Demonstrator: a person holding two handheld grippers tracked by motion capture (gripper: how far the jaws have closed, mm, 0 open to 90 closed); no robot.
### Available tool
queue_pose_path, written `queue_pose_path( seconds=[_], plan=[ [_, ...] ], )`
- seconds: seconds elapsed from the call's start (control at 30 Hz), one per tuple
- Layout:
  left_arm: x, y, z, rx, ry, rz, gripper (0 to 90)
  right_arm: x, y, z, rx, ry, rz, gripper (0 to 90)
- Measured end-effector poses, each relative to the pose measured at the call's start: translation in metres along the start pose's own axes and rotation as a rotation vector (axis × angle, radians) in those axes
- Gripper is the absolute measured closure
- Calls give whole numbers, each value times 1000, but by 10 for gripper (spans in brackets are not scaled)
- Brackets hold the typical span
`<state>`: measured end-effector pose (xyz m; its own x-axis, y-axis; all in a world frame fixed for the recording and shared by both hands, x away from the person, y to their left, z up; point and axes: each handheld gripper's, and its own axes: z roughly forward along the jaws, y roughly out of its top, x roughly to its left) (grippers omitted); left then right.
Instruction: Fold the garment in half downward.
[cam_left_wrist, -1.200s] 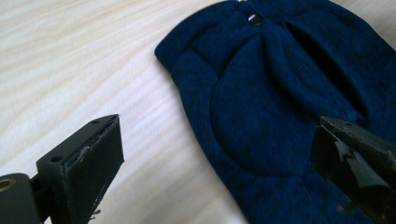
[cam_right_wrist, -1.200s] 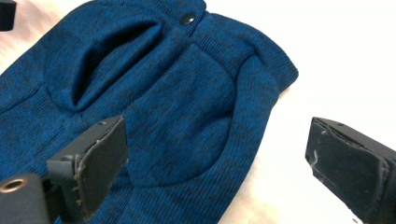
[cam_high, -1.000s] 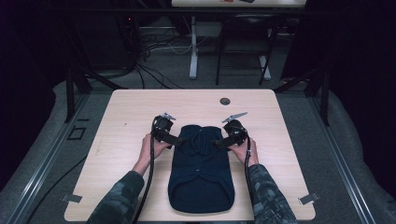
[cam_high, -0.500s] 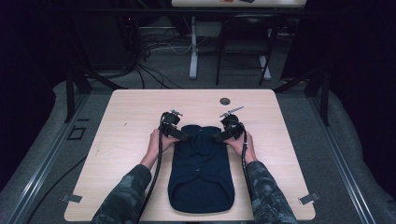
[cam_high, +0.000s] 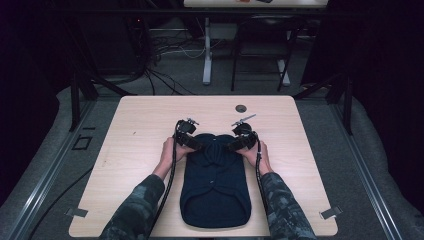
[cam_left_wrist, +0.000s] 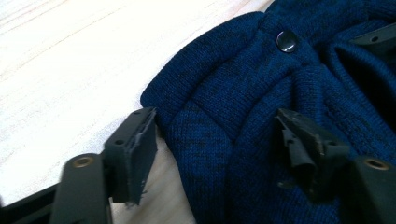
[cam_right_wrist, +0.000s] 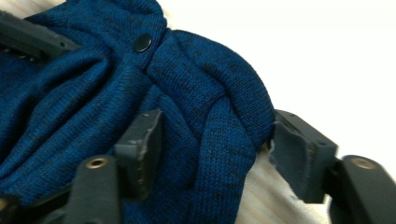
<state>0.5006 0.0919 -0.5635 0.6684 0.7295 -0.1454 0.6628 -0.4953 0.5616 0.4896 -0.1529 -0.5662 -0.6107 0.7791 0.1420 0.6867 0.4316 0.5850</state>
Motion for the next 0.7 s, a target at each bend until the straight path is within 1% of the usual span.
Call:
queue_pose_path(
  seconds=[0.03,0.07,0.1,0.13,0.17,0.3,0.43,0.47,0.57,0.6,0.63,0.67,0.7],
  plan=[
    [-1,-1,-1,-2,12,10,371,3,0,0,0,-3,-16,431],
    [-1,-1,-1,-3,15,11,385,3,0,0,4,-6,-25,452],
    [-2,-2,-1,-7,20,11,409,4,-1,1,-15,-8,-12,478],
    [-2,-2,-1,-7,25,13,427,4,-1,1,-15,-6,-10,503],
    [-3,-2,-1,-10,27,12,448,4,0,0,-1,0,-26,529],
    [-6,-2,0,-14,36,20,519,5,-1,0,-11,12,-24,611],
    [-7,-2,0,-19,37,20,588,6,-2,0,-7,20,-35,665],
    [-8,-3,0,-20,33,27,612,7,-2,0,-11,17,-36,672],
    [-10,-4,-1,-24,30,28,670,9,-4,0,-18,11,-38,690],
    [-10,-5,-1,-30,25,28,686,10,-5,0,-33,8,-36,695],
    [-11,-5,-1,-31,25,31,698,10,-4,-1,-19,5,-51,699],
    [-11,-6,-1,-33,27,36,711,13,-5,0,-39,-10,-52,704],
    [-12,-6,-1,-35,28,44,721,14,-5,-1,-29,-15,-69,707]
  ],
)
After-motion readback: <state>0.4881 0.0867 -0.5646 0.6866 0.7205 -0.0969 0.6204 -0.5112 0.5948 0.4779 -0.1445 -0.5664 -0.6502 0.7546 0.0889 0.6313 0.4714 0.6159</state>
